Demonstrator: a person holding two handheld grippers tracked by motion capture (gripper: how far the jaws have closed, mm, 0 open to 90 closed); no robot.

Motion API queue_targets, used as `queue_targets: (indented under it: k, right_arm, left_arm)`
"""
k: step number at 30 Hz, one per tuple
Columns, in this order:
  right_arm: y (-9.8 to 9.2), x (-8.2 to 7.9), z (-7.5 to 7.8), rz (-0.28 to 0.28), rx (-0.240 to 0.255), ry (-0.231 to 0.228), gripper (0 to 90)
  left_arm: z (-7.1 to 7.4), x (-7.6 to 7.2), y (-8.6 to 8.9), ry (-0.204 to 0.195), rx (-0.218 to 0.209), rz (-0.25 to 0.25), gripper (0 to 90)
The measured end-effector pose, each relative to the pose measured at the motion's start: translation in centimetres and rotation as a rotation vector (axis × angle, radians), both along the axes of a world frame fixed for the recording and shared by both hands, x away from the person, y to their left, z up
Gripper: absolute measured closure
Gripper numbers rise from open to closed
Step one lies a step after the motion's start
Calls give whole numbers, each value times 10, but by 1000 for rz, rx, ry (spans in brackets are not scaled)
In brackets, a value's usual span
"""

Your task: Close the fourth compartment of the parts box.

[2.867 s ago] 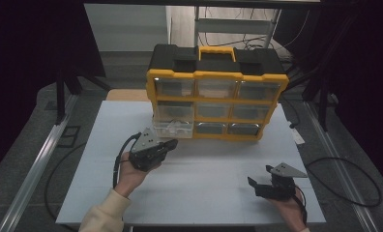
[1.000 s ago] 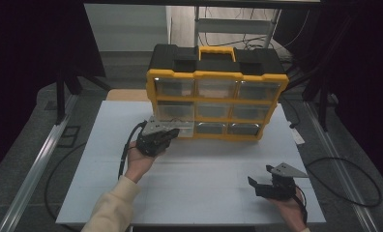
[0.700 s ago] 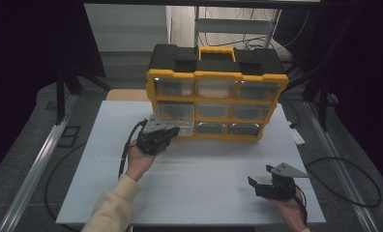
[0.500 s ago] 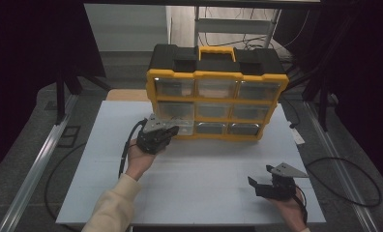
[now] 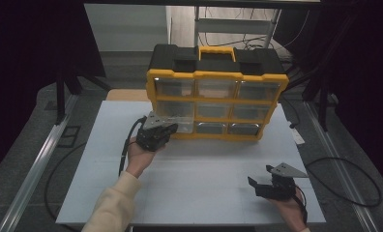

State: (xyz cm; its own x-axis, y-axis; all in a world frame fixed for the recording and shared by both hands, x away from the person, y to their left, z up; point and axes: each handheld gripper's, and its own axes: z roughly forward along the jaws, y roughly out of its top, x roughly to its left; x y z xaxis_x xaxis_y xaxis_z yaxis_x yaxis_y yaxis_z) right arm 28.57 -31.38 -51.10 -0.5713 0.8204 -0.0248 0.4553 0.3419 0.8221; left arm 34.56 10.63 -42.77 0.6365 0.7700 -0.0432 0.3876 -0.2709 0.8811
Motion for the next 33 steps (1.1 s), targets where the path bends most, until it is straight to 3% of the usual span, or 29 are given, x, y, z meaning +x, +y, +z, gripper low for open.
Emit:
queue_targets:
  k: [20,33]
  right_arm:
    - [0,0,0,1,-1,1,144]
    - [0,0,0,0,0,1,144]
  left_arm:
    - [1,12,-3,3,30,20,888]
    - [2,19,-4,15,27,29,888]
